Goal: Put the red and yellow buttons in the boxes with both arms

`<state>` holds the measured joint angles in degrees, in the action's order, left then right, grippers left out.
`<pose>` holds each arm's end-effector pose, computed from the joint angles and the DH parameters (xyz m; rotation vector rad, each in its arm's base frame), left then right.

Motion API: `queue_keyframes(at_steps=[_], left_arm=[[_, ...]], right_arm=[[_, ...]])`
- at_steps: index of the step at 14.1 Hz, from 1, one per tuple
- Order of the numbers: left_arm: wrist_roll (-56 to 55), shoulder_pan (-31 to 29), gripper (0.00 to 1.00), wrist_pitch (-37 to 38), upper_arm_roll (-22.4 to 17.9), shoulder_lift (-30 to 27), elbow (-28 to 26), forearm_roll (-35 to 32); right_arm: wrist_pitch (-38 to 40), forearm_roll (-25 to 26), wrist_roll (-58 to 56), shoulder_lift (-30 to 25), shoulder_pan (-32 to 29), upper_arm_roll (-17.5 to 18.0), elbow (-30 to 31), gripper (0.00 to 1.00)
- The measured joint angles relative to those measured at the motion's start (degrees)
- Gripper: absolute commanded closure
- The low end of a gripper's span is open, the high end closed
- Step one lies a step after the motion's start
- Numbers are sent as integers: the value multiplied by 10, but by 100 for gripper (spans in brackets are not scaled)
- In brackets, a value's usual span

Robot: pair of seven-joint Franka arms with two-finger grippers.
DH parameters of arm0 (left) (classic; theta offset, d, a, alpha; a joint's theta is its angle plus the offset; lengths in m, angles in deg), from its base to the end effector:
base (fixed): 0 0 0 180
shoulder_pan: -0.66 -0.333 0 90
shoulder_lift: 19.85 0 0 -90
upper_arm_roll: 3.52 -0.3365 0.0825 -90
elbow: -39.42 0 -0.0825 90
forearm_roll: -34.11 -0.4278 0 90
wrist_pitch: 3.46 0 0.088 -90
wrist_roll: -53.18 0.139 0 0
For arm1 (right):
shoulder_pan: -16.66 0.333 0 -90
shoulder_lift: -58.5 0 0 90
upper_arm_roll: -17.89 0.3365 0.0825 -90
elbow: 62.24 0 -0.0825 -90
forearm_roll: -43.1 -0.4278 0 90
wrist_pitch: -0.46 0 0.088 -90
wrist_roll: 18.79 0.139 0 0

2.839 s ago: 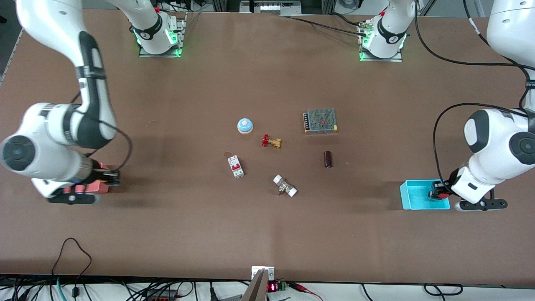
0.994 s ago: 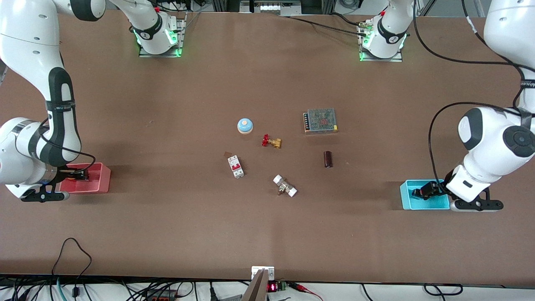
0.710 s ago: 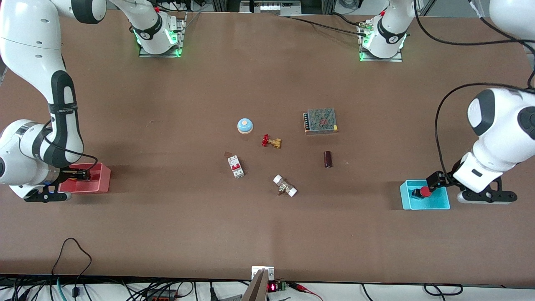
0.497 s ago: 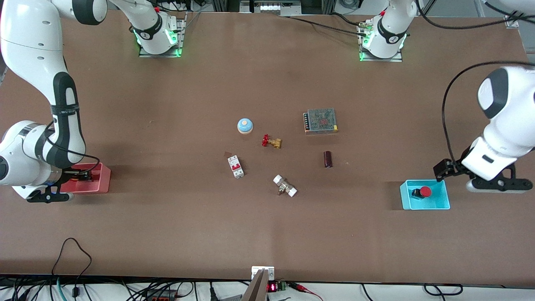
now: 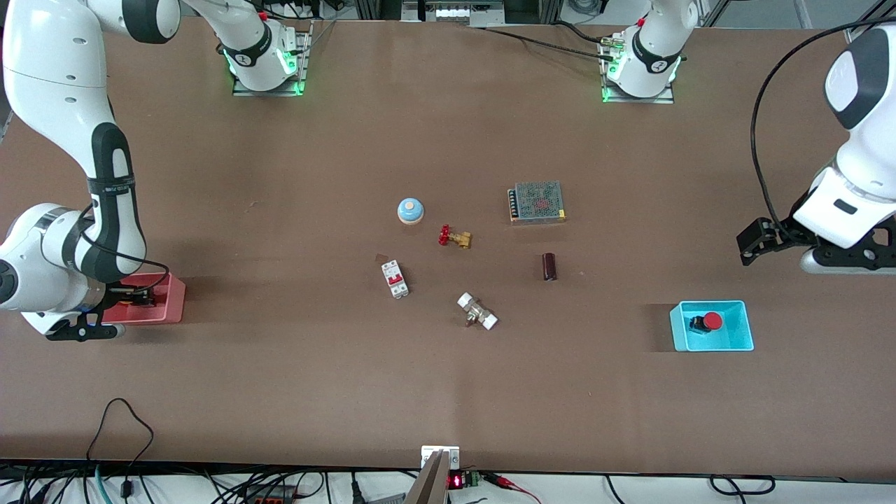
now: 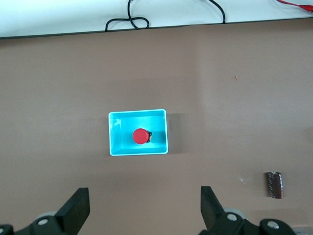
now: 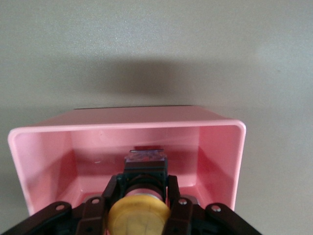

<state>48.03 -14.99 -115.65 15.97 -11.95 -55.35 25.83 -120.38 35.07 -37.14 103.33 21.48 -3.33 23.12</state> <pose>0.6720 -0.0205 0.5245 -3.0503 0.0199 -0.2771 0.7283 -0.1666 0.1782 3.0244 0.0607 -0.2250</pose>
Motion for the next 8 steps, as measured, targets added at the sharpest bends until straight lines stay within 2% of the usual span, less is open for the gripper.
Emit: queue_keyframes(at_steps=[2,4,5,6,7,8], left_arm=[[0,0,0,9,0,-13,0,6],[0,0,0,22,1,-26,0,7],[0,0,0,27,1,-32,0,7],[1,0,0,37,2,-39,0,9],[1,0,0,48,2,-46,0,18],[2,0,0,57,2,-54,0,27]], right_arm=[[-2,-16,-1,3,0,0,0,59],[-3,-22,-5,7,0,0,0,52],[-3,-22,-6,7,0,1,0,44],[-3,-22,-6,7,0,1,0,18],[-4,-22,-6,7,0,1,0,0],[-5,-23,-6,7,0,1,0,0]])
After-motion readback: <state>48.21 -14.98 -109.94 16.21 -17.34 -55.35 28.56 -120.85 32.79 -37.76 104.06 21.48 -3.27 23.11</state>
